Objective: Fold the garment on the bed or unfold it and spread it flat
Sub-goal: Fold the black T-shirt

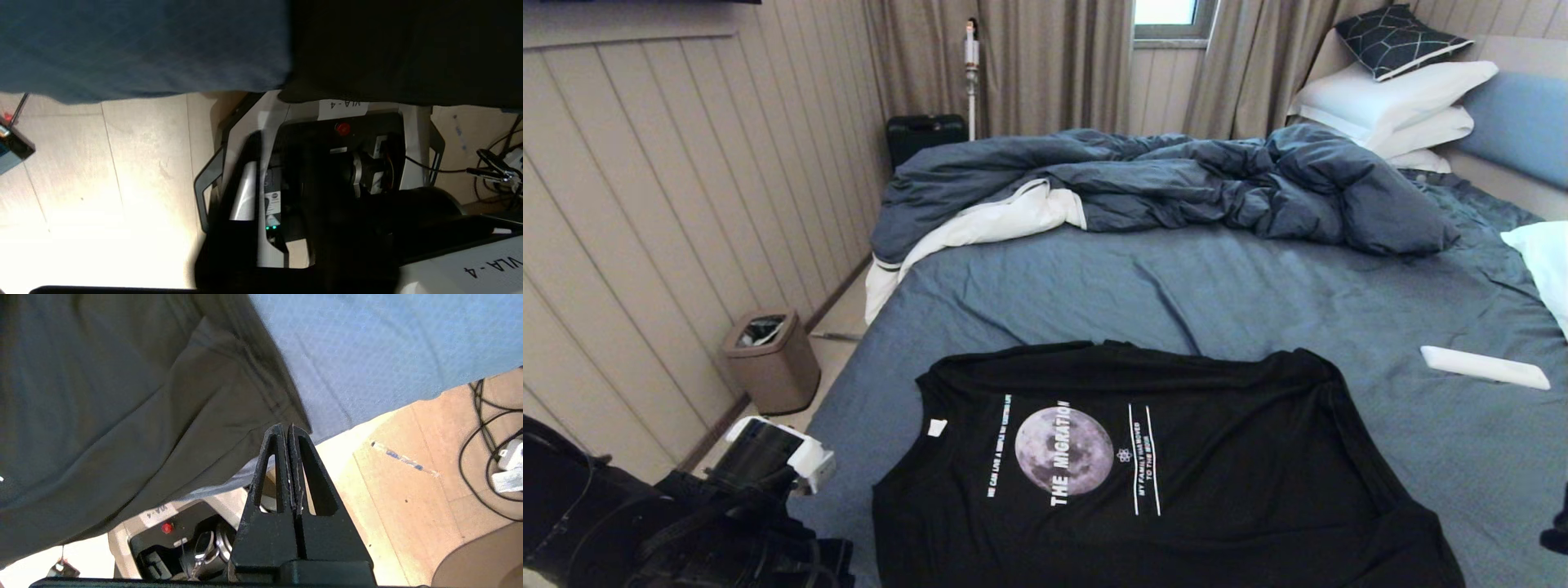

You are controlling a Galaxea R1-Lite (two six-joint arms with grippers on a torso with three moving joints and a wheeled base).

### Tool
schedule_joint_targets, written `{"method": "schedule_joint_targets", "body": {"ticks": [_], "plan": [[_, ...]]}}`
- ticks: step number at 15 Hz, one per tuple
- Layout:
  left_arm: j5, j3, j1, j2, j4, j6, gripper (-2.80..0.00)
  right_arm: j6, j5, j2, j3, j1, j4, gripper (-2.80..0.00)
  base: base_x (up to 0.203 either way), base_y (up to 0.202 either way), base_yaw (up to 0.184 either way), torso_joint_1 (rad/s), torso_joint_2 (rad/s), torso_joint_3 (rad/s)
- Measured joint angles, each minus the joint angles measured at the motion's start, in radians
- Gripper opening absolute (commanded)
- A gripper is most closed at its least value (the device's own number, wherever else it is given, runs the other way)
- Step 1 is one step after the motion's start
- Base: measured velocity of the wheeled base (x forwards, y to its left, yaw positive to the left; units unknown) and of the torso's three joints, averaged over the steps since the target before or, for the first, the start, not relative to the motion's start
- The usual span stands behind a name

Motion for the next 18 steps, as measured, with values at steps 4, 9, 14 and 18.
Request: {"method": "schedule_joint_targets", "body": {"ticks": [4,9,14,18], "plan": [[0.009,-0.035,-0.034,0.016,-0.025,0.002,0.00,0.000,-0.001,0.012,-0.016,0.000,-0.005,-2.80,0.000,0.000,0.000,0.000,0.00,0.000],[0.088,-0.090,-0.089,0.050,-0.002,-0.023,0.00,0.000,0.001,0.015,-0.033,0.000,-0.009,-2.80,0.000,0.000,0.000,0.000,0.00,0.000],[0.046,-0.191,-0.109,0.061,0.135,-0.122,0.00,-0.006,-0.001,-0.023,-0.061,-0.010,-0.002,-2.80,0.000,0.000,0.000,0.000,0.00,0.000],[-0.083,-0.235,-0.118,0.040,0.234,-0.154,0.00,-0.005,-0.004,-0.074,-0.075,-0.003,0.022,-2.80,0.000,0.000,0.000,0.000,0.00,0.000]]}}
